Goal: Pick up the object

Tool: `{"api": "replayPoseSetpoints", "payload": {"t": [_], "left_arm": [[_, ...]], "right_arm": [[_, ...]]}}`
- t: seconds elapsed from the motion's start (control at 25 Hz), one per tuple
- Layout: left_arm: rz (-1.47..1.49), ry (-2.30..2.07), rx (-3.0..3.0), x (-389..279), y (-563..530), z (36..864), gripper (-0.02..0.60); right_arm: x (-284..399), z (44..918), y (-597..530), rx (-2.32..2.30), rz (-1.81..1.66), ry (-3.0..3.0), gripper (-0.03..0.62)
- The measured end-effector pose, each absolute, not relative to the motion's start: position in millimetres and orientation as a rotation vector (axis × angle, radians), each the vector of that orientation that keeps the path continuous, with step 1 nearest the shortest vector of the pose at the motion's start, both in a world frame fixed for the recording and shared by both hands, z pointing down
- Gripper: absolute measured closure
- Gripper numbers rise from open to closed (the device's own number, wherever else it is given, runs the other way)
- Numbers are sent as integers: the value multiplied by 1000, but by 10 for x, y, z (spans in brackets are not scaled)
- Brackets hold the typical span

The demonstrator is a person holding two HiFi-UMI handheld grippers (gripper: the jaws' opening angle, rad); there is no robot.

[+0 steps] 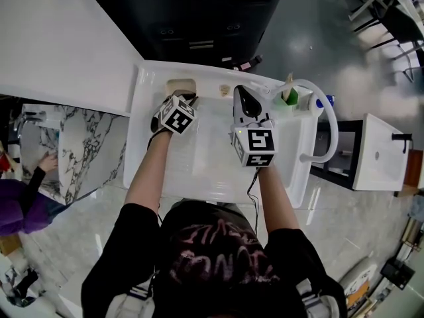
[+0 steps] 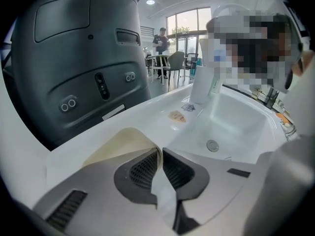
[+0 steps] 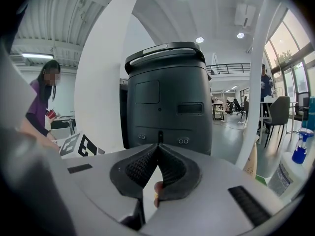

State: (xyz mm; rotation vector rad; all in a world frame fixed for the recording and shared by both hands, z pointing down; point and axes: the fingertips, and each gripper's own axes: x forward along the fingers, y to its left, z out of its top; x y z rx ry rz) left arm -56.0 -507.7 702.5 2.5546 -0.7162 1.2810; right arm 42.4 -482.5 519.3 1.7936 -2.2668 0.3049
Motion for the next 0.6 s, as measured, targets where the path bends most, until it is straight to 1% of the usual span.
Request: {"api": "replayPoseSetpoints", "payload": {"t": [0.16,0.6], "left_arm": [[1251,-744,2564,-576,-5084,6960,540],[1027,-926,2594,-690,-5042,6429,540]], "right_arm": [[412,5184,-4816,1789,306,-2273,579],[359,5023,-4681,1783,283,-2309,579]]}}
